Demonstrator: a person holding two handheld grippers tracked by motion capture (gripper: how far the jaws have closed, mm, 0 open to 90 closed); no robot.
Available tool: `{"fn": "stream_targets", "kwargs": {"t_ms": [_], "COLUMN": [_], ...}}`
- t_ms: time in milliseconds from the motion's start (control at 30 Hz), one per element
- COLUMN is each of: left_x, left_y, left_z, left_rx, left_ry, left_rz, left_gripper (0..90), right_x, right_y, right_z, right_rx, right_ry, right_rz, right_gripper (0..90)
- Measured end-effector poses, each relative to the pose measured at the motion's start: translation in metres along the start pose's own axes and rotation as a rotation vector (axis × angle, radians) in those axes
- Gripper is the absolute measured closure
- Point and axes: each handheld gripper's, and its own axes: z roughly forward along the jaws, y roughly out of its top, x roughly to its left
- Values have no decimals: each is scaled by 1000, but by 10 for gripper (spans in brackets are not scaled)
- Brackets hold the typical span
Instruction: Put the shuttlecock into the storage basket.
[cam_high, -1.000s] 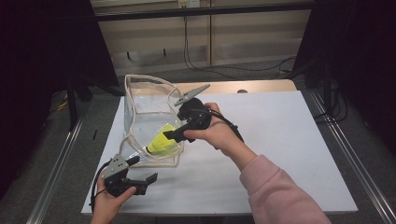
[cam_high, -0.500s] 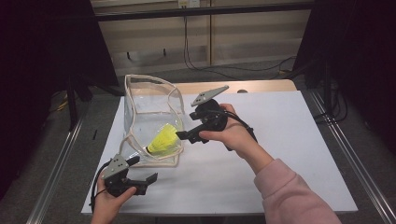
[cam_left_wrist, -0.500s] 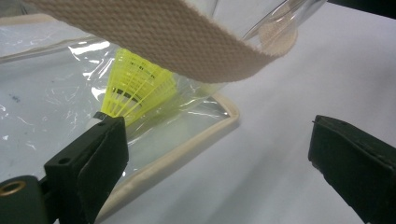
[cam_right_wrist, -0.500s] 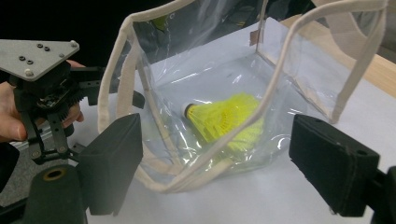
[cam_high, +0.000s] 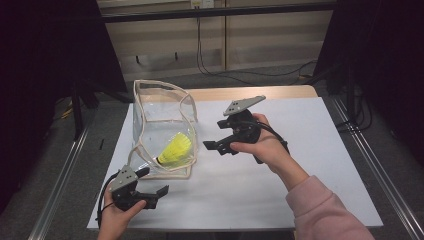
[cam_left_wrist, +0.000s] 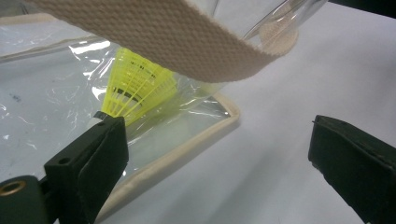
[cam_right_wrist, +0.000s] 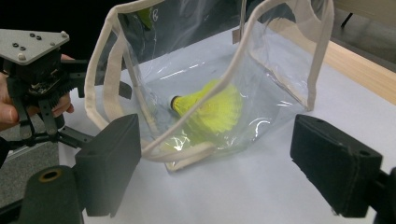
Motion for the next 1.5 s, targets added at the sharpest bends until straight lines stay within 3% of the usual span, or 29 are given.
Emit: {"fn": "stream_targets", "kwargs": {"t_ms": [533,1500], "left_x": [0,1], "left_y": [0,0], "left_z": [0,0], "left_rx": [6,1], "left_ry": [-1,-3], "left_rz": [8,4], "left_gripper": [50,50], "right_x": [-15,-29], "right_y": [-32,-79], "right_z": [-10,-23], "right_rx": [-14,-33], "right_ry": [-16,-49], "right_rz": [10,48], "right_gripper": [146,129]}}
